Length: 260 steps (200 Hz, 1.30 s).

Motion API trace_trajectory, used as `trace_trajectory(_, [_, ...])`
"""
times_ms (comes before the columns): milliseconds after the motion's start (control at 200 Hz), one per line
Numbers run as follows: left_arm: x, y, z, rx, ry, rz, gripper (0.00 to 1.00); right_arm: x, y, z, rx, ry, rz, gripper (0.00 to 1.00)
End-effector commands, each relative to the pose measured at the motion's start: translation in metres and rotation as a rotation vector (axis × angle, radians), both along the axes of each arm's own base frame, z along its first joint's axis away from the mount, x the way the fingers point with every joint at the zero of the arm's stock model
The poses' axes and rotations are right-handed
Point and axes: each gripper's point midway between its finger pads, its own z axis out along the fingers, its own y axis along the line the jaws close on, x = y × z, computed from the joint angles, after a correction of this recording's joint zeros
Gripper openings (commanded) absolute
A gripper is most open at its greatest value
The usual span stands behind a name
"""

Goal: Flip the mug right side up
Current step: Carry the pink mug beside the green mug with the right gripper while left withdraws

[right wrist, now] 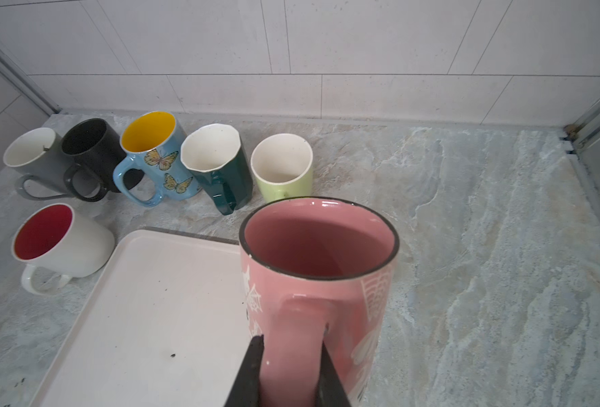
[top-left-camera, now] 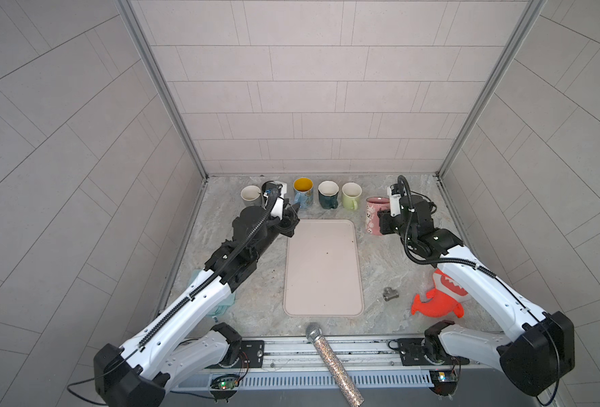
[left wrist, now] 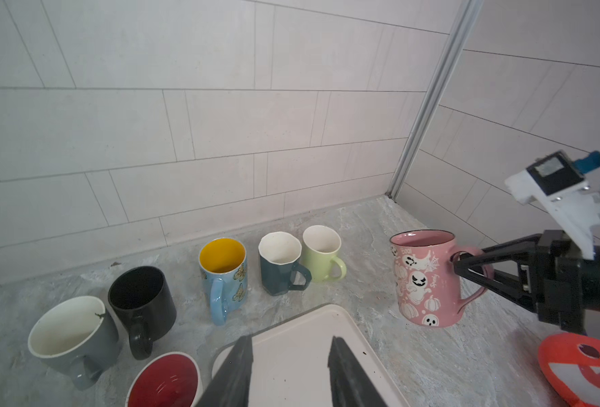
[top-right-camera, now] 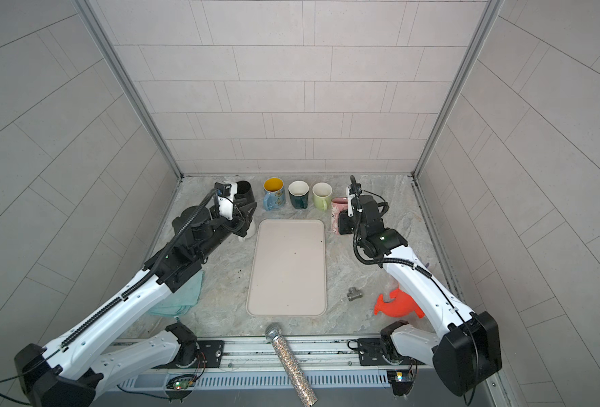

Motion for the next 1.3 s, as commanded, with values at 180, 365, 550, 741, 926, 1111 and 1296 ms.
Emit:
trace_trajectory(180, [0.005,-0.002,-0.003,-0.134,0.107,-0.054,0.41,0.052,-0.019,0.037,0.035,-0.321,-0.031,0.00])
trace_trajectory(365, [0.012,0.002,-0.008,-0.180,0.147,-0.061,0.44,0.080,-0.016,0.025,0.059,-0.378,0.019,0.00])
trace_trajectory(550, [0.018,0.007,-0.010,-0.205,0.163,-0.055,0.45,0.105,-0.021,0.011,0.057,-0.408,0.026,0.00])
trace_trajectory(741, [0.023,0.011,-0.011,-0.216,0.174,-0.048,0.45,0.122,-0.029,-0.003,0.027,-0.420,0.014,0.00])
trace_trajectory(926, [0.025,0.015,-0.014,-0.223,0.185,-0.041,0.45,0.138,-0.031,-0.017,0.043,-0.427,0.027,0.00])
trace_trajectory(1111, [0.027,0.019,-0.016,-0.224,0.190,-0.027,0.46,0.151,-0.032,-0.034,0.058,-0.427,0.028,0.00])
trace_trajectory(1296, [0.029,0.021,-0.017,-0.228,0.194,-0.018,0.47,0.156,-0.033,-0.048,0.053,-0.411,0.018,0.00])
